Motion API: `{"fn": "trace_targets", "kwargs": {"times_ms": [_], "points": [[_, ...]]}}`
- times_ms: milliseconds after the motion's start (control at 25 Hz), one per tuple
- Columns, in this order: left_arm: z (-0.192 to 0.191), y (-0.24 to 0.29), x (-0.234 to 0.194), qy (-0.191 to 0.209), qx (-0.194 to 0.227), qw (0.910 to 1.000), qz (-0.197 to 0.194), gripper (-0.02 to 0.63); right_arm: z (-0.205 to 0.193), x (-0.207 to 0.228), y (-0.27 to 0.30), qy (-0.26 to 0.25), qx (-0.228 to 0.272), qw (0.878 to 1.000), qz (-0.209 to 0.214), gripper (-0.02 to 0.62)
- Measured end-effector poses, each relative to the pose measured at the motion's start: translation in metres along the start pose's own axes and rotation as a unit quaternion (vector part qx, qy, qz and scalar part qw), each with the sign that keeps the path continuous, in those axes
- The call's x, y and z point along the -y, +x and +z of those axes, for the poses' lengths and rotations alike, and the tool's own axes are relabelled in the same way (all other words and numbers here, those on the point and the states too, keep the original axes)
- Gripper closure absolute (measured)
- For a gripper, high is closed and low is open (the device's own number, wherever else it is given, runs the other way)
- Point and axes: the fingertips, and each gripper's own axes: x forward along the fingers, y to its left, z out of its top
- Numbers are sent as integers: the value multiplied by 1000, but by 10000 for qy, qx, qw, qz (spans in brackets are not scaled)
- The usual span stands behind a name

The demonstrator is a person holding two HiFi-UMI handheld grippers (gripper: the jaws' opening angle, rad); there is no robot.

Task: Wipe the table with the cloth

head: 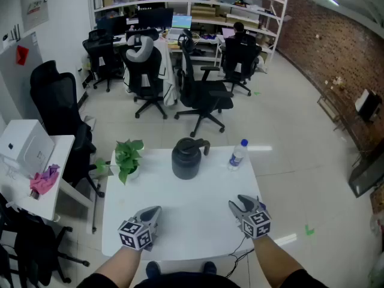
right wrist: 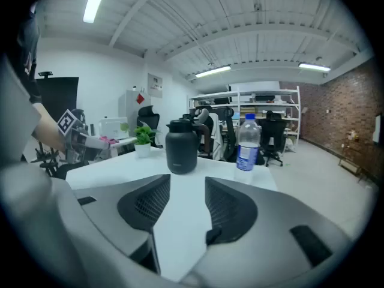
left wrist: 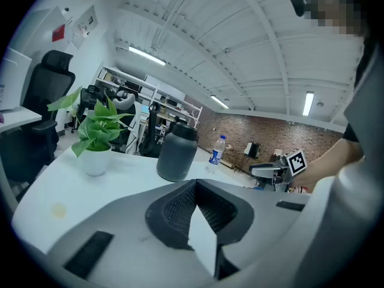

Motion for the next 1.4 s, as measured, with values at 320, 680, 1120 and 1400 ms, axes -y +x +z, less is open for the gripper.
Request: {"fn": "trace_targets", "kwargs": {"times_ms": [320,680,1120,1400], "points": [[-6,2,4,53,-106,9999,22,606,-94,108,-61,-212,-1331,9859,-987,331],[-10,6,12,84,-222,9997,-4,606,-153,126,-68,-8,-2031,9728,-1118,331],[-13,9,4,54,-228,9997,31,606,-172,112,-53,162,-2409,9674,-763,495],[-3,12,-5,105,-131,9998,76,606,-97,81,-11,92,-1647,9850,-503,499]]}}
